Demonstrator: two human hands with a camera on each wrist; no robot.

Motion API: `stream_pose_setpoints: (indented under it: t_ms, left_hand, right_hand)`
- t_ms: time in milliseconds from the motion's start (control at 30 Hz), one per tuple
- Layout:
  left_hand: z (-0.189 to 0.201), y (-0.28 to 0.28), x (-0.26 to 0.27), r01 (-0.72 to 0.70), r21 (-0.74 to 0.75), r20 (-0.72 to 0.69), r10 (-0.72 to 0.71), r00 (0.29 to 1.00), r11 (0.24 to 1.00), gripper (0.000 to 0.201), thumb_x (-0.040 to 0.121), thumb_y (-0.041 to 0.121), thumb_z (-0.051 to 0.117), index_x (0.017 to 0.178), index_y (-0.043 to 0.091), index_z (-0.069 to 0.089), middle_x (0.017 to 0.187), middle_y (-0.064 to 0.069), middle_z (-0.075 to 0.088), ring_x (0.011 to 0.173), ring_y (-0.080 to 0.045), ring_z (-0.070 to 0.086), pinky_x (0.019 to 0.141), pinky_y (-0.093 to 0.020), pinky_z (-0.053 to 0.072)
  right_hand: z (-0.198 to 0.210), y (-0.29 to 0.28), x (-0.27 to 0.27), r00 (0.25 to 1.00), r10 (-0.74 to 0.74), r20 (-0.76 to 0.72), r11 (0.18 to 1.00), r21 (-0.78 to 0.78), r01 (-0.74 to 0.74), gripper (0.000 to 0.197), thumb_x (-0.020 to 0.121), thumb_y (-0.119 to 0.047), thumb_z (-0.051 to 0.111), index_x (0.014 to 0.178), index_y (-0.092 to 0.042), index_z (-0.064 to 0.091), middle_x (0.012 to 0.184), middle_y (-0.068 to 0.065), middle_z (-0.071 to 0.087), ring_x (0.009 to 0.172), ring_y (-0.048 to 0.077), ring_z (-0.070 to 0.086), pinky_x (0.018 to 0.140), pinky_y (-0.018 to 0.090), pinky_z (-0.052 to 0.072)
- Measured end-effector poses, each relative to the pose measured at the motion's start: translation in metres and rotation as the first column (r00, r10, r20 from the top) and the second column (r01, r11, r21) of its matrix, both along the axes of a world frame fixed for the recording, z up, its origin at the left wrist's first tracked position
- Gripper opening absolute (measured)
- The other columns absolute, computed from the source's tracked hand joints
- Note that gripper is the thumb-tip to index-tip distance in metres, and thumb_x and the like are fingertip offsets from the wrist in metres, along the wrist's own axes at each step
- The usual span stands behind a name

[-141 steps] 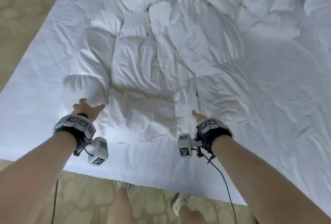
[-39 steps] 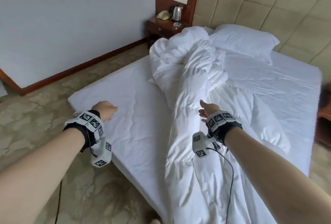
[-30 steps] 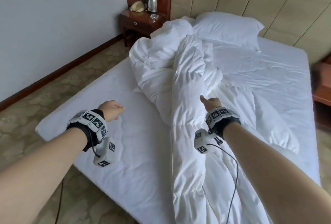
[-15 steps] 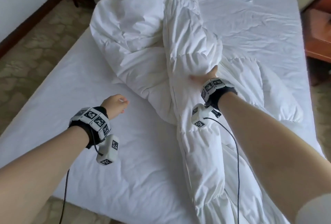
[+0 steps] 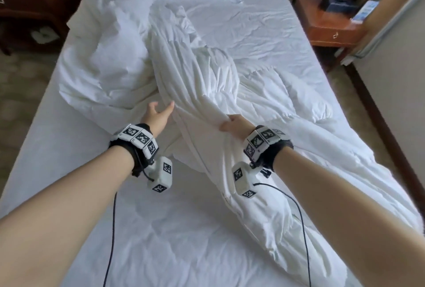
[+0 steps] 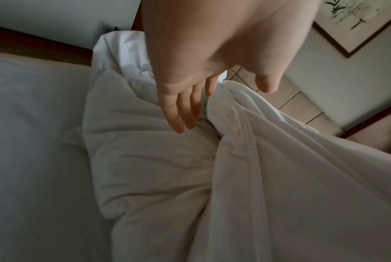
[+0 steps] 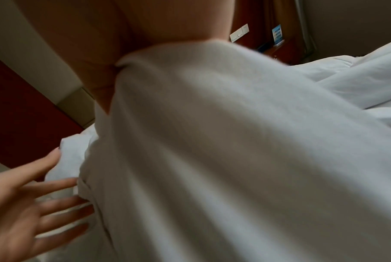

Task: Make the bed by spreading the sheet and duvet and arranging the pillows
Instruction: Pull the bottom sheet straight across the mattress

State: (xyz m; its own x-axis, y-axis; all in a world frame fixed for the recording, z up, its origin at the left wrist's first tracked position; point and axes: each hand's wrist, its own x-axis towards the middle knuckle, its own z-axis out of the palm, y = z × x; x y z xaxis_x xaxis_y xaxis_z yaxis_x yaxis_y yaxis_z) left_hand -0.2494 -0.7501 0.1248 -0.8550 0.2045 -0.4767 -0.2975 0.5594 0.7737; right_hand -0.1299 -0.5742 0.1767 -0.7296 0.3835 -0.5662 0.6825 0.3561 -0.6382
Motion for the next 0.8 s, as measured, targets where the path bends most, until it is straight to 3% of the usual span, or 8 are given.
stream_pose_setpoints:
  t_ms: [167,233,267,333,433,533,667,800]
  left_hand:
    - [0.026,0.017,0.005,-0.099,0.103,0.055,0.094,0.994,0.99,0.087,0.082,0.05,0.061,0.147,0.016,0.015,0.148,-0.01,0.035,0.125,-0.031,0.047,0.094,-0.041,0.049]
    - [0.033,0.014,0.009,-0.118,0.012,0.048,0.118,0.992,0.993,0.067,0.08,0.031,0.067,0.132,0.005,0.032,0.125,-0.015,0.055,0.099,-0.032,0.061,0.067,-0.03,0.055]
    - [0.04,0.009,0.016,-0.086,-0.04,0.023,0.087,0.996,0.995,0.047,0.077,0.025,0.066,0.11,0.0,0.044,0.108,-0.015,0.061,0.083,-0.03,0.063,0.059,-0.027,0.054]
    - [0.041,-0.003,0.023,0.011,-0.142,0.007,-0.01,1.0,0.99,0.028,0.066,0.024,0.064,0.083,0.005,0.051,0.094,-0.016,0.064,0.075,-0.029,0.063,0.068,-0.034,0.056]
    - [0.042,-0.026,0.035,0.014,-0.122,-0.077,-0.024,0.997,0.992,0.022,0.067,0.016,0.059,0.088,0.01,0.055,0.098,-0.018,0.064,0.081,-0.031,0.06,0.075,-0.038,0.052]
    - [0.066,-0.062,0.067,-0.031,-0.114,-0.148,0.013,0.989,0.993,0.007,0.079,0.003,0.053,0.08,0.01,0.054,0.089,-0.015,0.055,0.079,-0.026,0.049,0.067,-0.029,0.039]
    - [0.083,-0.122,0.115,-0.079,-0.066,-0.162,0.067,0.985,0.995,0.012,0.08,-0.004,0.049,0.081,0.006,0.054,0.072,-0.013,0.049,0.077,-0.023,0.044,0.049,-0.027,0.026]
    - [0.083,-0.187,0.185,-0.073,-0.033,-0.043,0.071,0.997,0.997,0.018,0.079,-0.005,0.049,0.088,0.008,0.057,0.084,-0.013,0.056,0.079,-0.024,0.049,0.061,-0.027,0.033]
  right_hand:
    - [0.026,-0.012,0.048,0.986,0.156,0.062,0.987,-0.038,-0.154,0.033,0.088,-0.008,0.057,0.12,-0.009,0.062,0.094,0.005,0.057,0.089,0.016,0.053,0.066,0.02,0.041]
    - [0.031,-0.015,0.069,0.971,0.219,0.094,0.975,-0.045,-0.216,0.029,0.088,-0.009,0.058,0.116,-0.008,0.064,0.085,0.003,0.059,0.081,0.014,0.053,0.068,0.02,0.041]
    - [0.032,-0.016,0.081,0.963,0.248,0.107,0.968,-0.05,-0.244,0.028,0.088,-0.008,0.059,0.115,-0.007,0.065,0.082,0.001,0.059,0.077,0.012,0.053,0.071,0.021,0.041]
    - [0.031,-0.019,0.098,0.946,0.298,0.124,0.954,-0.06,-0.293,0.029,0.089,-0.008,0.058,0.116,-0.005,0.064,0.087,0.002,0.059,0.074,0.01,0.052,0.078,0.023,0.041]
    - [0.03,-0.027,0.122,0.935,0.333,0.119,0.943,-0.036,-0.331,0.03,0.092,-0.016,0.057,0.121,-0.01,0.062,0.096,0.001,0.057,0.081,0.011,0.053,0.077,0.023,0.04]
    - [0.033,-0.045,0.136,0.943,0.313,0.111,0.95,-0.054,-0.309,0.034,0.095,-0.035,0.049,0.123,-0.017,0.059,0.09,-0.005,0.058,0.08,0.009,0.053,0.077,0.026,0.044]
    - [0.033,-0.071,0.133,0.977,0.211,0.015,0.977,0.011,-0.211,0.048,0.098,-0.042,0.038,0.126,-0.006,0.051,0.091,0.003,0.06,0.077,0.015,0.056,0.066,0.023,0.042]
    - [0.021,-0.113,0.126,0.99,0.102,-0.1,0.994,-0.02,-0.104,0.048,0.095,-0.041,0.044,0.124,-0.004,0.053,0.096,0.008,0.058,0.071,0.015,0.056,0.057,0.021,0.041]
